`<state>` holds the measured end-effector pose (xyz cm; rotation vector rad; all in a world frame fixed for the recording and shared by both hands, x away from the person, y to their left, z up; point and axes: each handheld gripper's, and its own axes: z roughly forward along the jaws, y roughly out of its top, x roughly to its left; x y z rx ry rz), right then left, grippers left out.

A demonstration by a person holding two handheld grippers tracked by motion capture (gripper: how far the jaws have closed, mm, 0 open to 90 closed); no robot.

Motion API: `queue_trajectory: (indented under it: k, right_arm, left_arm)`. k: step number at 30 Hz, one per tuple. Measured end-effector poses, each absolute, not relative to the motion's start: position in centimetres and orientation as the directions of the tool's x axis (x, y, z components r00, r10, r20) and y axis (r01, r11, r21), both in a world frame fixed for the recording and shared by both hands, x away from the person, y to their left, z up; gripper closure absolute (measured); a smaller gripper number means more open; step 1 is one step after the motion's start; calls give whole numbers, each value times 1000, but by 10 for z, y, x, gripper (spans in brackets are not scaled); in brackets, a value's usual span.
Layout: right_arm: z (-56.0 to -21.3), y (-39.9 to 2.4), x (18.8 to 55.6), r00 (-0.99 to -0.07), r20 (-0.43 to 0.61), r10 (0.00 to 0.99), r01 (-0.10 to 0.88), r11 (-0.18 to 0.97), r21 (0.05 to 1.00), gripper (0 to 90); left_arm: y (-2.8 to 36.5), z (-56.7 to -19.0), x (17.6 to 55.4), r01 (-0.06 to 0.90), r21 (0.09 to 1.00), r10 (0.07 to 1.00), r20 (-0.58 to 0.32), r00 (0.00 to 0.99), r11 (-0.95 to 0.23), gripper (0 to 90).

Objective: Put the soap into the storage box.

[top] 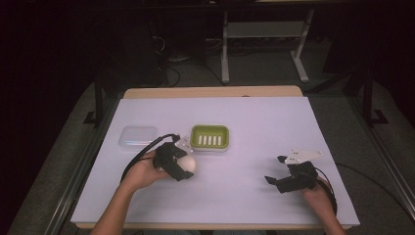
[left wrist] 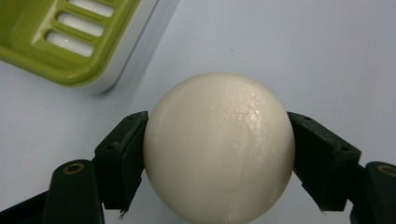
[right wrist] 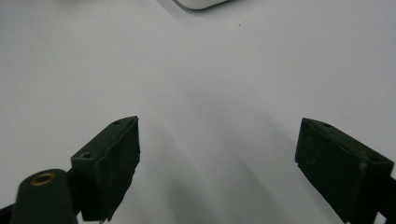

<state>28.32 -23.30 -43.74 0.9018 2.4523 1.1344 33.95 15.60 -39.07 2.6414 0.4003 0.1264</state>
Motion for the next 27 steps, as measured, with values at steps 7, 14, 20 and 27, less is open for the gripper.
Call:
queue_trajectory:
  k: [7, 14, 20, 27]
  right_arm:
    - [-439, -233, 284, -757, 0, 654, 425, 491, 761, 132]
    - [-438, -234, 285, -754, 0, 657, 424, 487, 764, 132]
    - [-437, -237, 284, -750, 1, 662, 422, 478, 771, 132]
    - [-435, -237, 285, -747, -1, 664, 419, 473, 775, 132]
  left_arm:
    - [148, -381, 348, 253, 473, 295, 15, 956, -844, 251]
    - [141, -375, 354, 242, 477, 283, 14, 959, -845, 251]
    - [135, -369, 362, 243, 487, 282, 7, 960, -839, 251]
    - [121, -363, 372, 227, 486, 265, 11, 964, -844, 251]
